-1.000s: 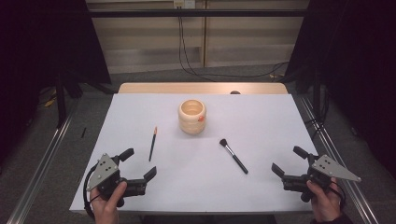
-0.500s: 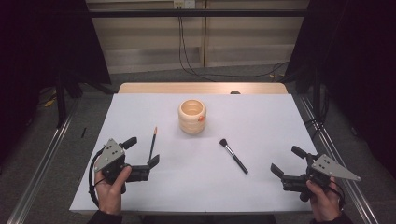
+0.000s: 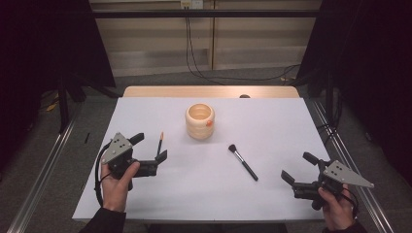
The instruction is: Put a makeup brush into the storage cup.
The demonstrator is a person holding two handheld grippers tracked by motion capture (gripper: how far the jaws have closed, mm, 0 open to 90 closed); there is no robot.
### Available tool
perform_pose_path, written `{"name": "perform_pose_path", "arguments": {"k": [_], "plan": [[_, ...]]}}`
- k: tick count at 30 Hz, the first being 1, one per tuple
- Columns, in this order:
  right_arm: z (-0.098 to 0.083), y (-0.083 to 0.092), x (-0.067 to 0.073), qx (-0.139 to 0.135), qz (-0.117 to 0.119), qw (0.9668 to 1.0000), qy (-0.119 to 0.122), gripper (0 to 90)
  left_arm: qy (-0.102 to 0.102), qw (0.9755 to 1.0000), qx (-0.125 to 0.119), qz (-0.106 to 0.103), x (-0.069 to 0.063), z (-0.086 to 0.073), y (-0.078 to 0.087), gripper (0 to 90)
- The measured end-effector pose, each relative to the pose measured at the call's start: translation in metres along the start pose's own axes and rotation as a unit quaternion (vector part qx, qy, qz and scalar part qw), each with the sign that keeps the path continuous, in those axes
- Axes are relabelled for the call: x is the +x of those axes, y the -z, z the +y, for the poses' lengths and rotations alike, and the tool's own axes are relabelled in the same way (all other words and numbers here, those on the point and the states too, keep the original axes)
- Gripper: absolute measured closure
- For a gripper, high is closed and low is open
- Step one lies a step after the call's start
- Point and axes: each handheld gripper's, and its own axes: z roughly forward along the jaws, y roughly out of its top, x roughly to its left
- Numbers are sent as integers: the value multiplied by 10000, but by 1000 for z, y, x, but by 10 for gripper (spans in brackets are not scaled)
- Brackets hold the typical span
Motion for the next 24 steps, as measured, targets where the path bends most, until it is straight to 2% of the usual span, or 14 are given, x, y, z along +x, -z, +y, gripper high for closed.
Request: {"name": "perform_pose_path", "arguments": {"k": [4, 5, 8, 11, 12, 15, 18, 20, 24], "plan": [[0, -1, 0, -50, -11, 10000, -44, 0, -11, 9999, 129, -18, 5, 3, -6, 23], [0, -1, 0, -62, -2, 10000, -59, 0, 26, 9995, 235, -191, 8, 5, -8, 30], [0, -1, 0, -40, 11, 10000, -32, 0, -95, 9996, 236, -106, 11, 8, -14, 28], [0, -1, 0, -59, -1, 10000, -27, 0, -131, 9996, 233, -116, 12, 11, -18, 26], [0, -1, 0, -55, 7, 10000, -15, 0, -166, 9995, 274, -51, 13, 12, -20, 23], [0, -1, -1, -48, 5, 10000, -23, 0, -133, 9996, 239, -100, 15, 17, -26, 20], [0, 0, 0, -56, -15, 10000, -48, 0, -149, 9995, 277, 38, 17, 21, -31, 22], [0, 0, -1, -20, 7, 10000, -5, 0, -208, 9992, 346, -20, 18, 23, -34, 14], [0, 0, 0, -21, -29, 10000, -23, 0, -165, 9991, 387, -1, 20, 25, -40, 21]]}}
